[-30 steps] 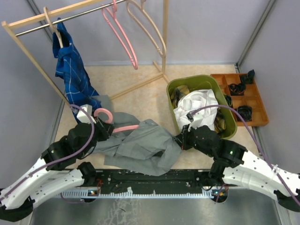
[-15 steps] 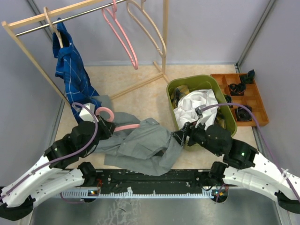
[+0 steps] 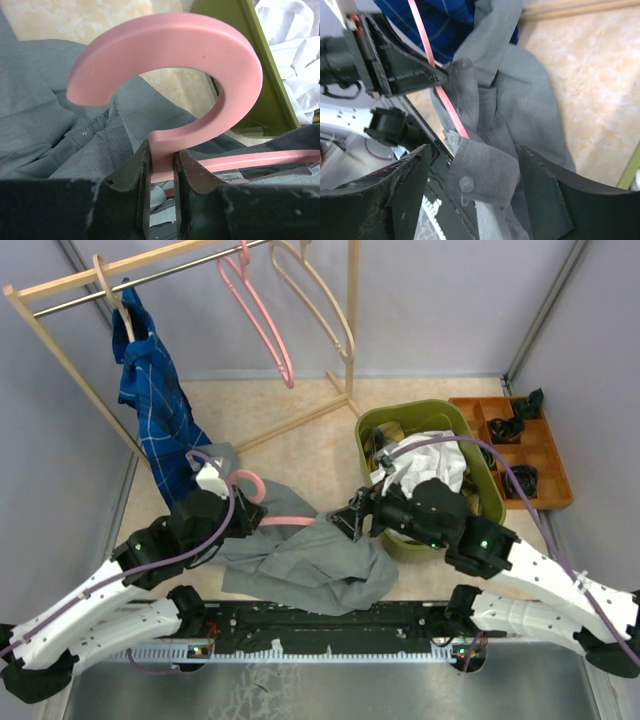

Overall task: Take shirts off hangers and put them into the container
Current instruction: Remove the shirt from the hanger.

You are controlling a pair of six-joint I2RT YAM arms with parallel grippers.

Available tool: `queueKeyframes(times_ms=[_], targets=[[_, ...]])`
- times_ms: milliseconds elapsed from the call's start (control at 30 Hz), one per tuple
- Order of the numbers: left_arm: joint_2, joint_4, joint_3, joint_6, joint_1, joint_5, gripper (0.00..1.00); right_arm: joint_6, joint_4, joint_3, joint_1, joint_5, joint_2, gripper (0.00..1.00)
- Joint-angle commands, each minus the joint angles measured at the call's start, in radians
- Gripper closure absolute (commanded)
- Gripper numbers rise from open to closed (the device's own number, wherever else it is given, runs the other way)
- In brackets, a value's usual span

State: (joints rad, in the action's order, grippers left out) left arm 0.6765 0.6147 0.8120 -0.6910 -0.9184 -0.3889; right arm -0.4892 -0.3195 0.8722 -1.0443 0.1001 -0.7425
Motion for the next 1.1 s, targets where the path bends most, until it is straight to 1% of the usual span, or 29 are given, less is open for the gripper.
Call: queueKeyframes(times_ms=[0, 67, 133, 267, 300, 333, 367, 433, 567, 733, 833, 967, 1067], targets=[[-0.002, -0.058, 0.007, 0.018, 0.004, 0.047, 1.00, 0.019, 0.048, 0.047, 0.001, -0.102, -0.062, 0.33], [-0.008, -0.054, 0.004, 0.015, 0.004, 0.043, 1.00, 0.010, 0.049, 0.040, 0.001, -0.110, -0.065, 0.43], [-0.014, -0.051, 0.004, 0.011, 0.003, 0.034, 1.00, -0.007, 0.049, 0.030, 0.001, -0.099, -0.055, 0.49], [-0.023, -0.042, 0.007, 0.005, 0.004, 0.011, 1.00, -0.016, 0.049, 0.001, 0.001, -0.068, -0.015, 0.83], [-0.025, -0.034, 0.008, 0.000, 0.003, 0.003, 1.00, -0.017, 0.048, -0.008, 0.000, -0.057, -0.002, 0.90], [-0.028, -0.029, 0.008, -0.006, 0.003, -0.006, 1.00, -0.018, 0.048, -0.019, 0.001, -0.052, 0.015, 0.95], [-0.031, -0.023, 0.008, -0.013, 0.003, -0.015, 1.00, -0.017, 0.046, -0.029, 0.001, -0.048, 0.030, 0.97], [-0.043, -0.008, 0.009, -0.035, 0.004, -0.043, 1.00, -0.017, 0.040, -0.055, 0.000, -0.038, 0.074, 1.00], [-0.081, 0.033, 0.007, -0.102, 0.003, -0.117, 1.00, -0.012, 0.025, -0.111, 0.001, -0.036, 0.159, 1.00], [-0.130, 0.089, 0.017, -0.187, 0.004, -0.216, 1.00, 0.012, -0.002, -0.147, 0.001, -0.116, 0.256, 1.00], [-0.133, 0.118, 0.032, -0.207, 0.003, -0.246, 1.00, 0.043, -0.013, -0.152, 0.001, -0.186, 0.302, 1.00], [-0.138, 0.106, 0.033, -0.210, 0.004, -0.248, 1.00, 0.087, -0.085, -0.145, 0.001, -0.237, 0.303, 1.00], [-0.144, 0.073, 0.025, -0.194, 0.004, -0.225, 1.00, 0.096, -0.140, -0.142, 0.000, -0.184, 0.273, 1.00]])
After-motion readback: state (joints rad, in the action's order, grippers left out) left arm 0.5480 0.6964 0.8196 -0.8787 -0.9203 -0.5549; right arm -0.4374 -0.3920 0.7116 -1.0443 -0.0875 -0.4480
